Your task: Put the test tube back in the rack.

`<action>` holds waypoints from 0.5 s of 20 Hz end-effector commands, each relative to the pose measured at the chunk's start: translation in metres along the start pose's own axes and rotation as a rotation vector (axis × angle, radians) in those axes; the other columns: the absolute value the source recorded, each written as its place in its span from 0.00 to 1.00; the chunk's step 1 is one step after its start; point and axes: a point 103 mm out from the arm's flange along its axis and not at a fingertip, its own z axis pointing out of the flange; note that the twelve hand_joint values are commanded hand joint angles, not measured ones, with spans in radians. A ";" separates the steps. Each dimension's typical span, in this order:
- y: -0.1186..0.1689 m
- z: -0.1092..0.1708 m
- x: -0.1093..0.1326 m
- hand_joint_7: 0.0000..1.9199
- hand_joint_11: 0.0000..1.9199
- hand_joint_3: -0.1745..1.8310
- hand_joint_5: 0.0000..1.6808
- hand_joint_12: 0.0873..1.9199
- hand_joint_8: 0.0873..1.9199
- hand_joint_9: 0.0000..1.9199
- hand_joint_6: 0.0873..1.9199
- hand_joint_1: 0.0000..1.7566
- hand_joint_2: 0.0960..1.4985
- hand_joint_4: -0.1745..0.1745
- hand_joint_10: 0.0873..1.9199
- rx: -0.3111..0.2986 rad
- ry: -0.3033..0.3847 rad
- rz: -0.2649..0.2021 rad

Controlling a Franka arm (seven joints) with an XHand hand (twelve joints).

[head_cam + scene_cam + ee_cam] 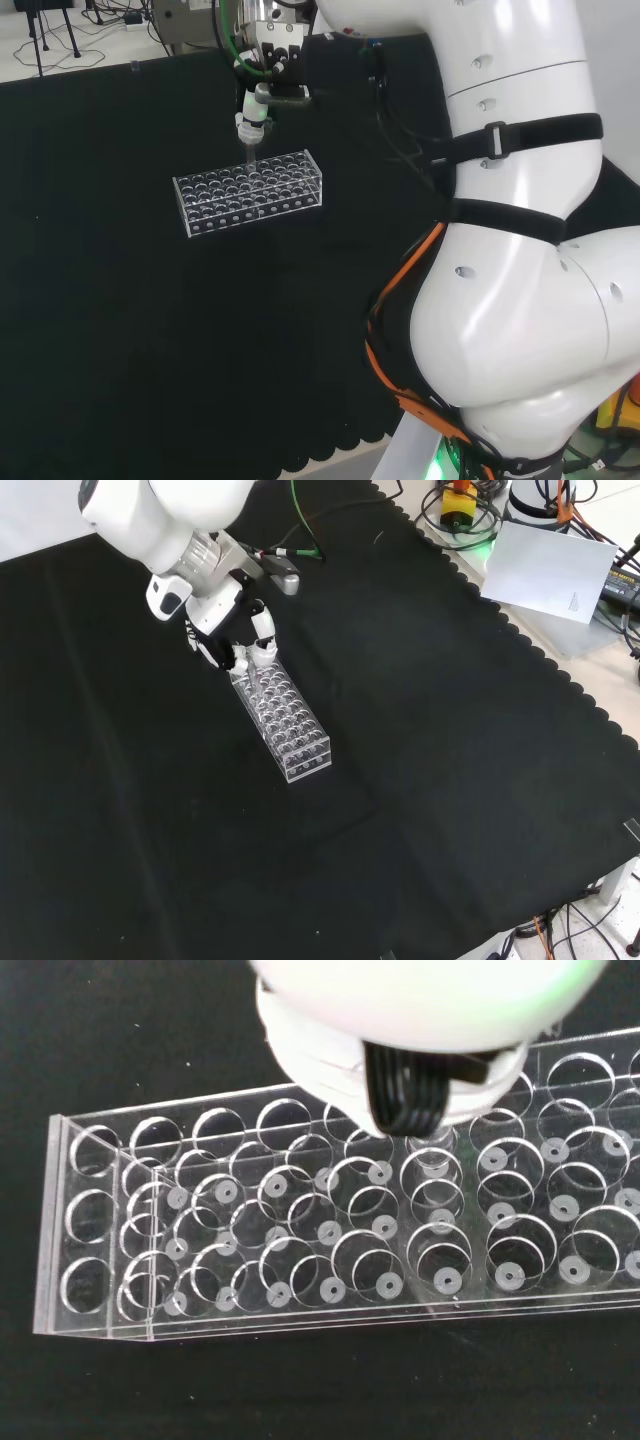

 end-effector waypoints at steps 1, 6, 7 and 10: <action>0.008 0.011 -0.002 0.74 0.43 0.47 0.81 0.61 0.33 0.79 0.23 0.82 0.32 0.00 0.00 0.008 0.006 -0.007; 0.012 0.018 0.001 0.74 0.43 0.47 0.81 0.61 0.33 0.79 0.23 0.82 0.32 0.00 0.00 0.020 0.000 -0.005; 0.014 0.020 0.001 0.74 0.43 0.47 0.81 0.61 0.33 0.79 0.23 0.82 0.32 0.00 0.00 0.022 0.000 -0.006; 0.016 0.023 0.002 0.74 0.43 0.47 0.81 0.61 0.33 0.79 0.23 0.82 0.32 0.00 0.00 0.022 0.003 -0.013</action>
